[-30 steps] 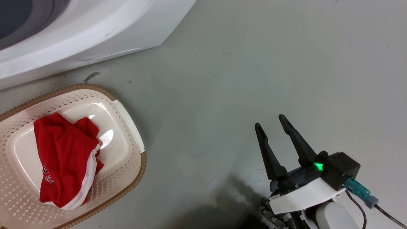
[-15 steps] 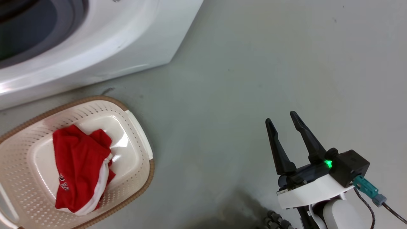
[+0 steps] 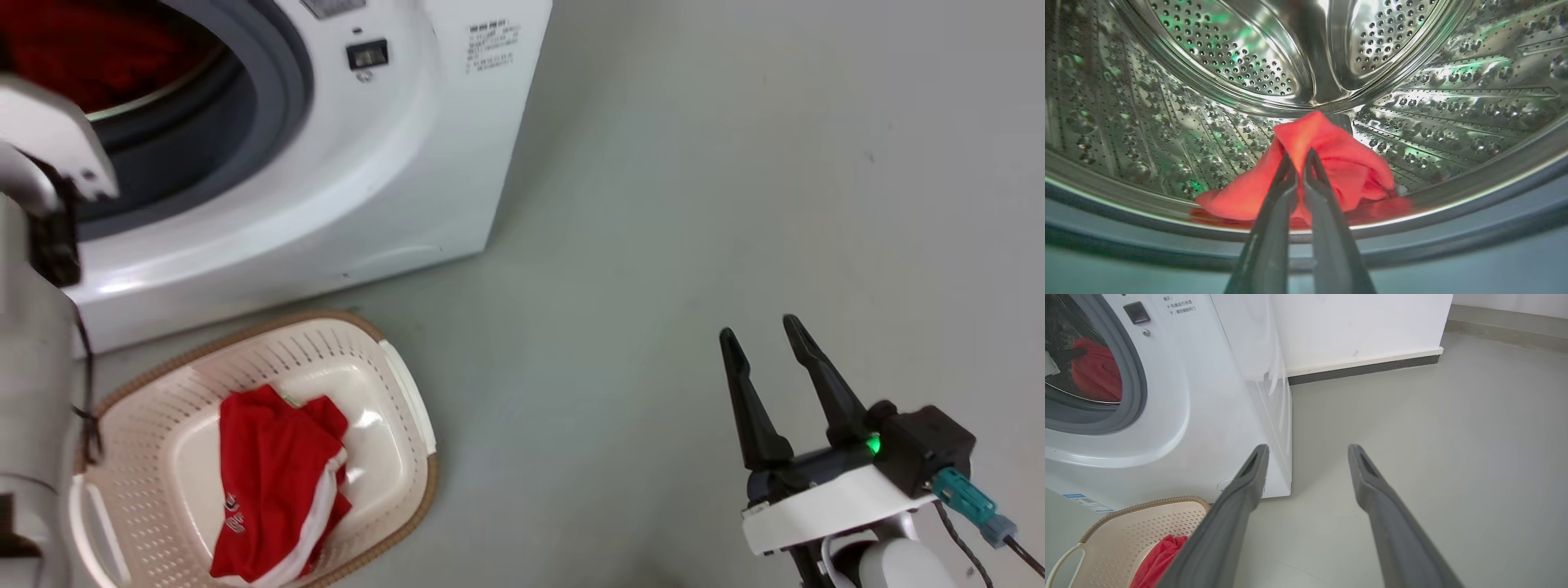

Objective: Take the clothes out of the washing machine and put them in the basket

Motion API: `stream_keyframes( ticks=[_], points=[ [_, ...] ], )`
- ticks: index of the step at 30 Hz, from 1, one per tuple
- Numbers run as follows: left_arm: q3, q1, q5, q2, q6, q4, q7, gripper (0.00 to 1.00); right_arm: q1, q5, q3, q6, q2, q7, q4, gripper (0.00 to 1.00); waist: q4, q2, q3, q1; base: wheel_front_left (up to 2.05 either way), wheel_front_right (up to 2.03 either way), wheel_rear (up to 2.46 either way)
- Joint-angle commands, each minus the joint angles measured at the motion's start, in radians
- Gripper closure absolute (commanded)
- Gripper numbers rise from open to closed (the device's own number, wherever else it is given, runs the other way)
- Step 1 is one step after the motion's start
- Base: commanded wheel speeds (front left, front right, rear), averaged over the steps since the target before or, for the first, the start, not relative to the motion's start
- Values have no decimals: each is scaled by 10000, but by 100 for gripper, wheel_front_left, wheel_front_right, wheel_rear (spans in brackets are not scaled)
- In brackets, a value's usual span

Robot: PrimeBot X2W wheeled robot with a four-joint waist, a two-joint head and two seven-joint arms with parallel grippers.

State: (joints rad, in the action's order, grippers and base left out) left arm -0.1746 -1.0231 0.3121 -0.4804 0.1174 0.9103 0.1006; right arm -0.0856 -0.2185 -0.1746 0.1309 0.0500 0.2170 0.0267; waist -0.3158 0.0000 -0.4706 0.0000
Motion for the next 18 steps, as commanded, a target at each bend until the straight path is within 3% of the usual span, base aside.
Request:
stream_keyframes(
  ticks=[1,11,18],
  points=[
    [-2,370,83,196,-76,161,396,100,180,48,120,-3,4,-45,-51,0,238,0,635,0,0,0,0],
    [189,1810,572,918,-486,692,1575,100,929,172,656,-3,6,-321,-169,0,697,0,2183,0,0,0,0],
    [296,3048,365,1265,-716,-569,1662,100,1497,339,983,-3,6,-644,-504,0,1157,0,3179,0,0,0,0]
  ],
)
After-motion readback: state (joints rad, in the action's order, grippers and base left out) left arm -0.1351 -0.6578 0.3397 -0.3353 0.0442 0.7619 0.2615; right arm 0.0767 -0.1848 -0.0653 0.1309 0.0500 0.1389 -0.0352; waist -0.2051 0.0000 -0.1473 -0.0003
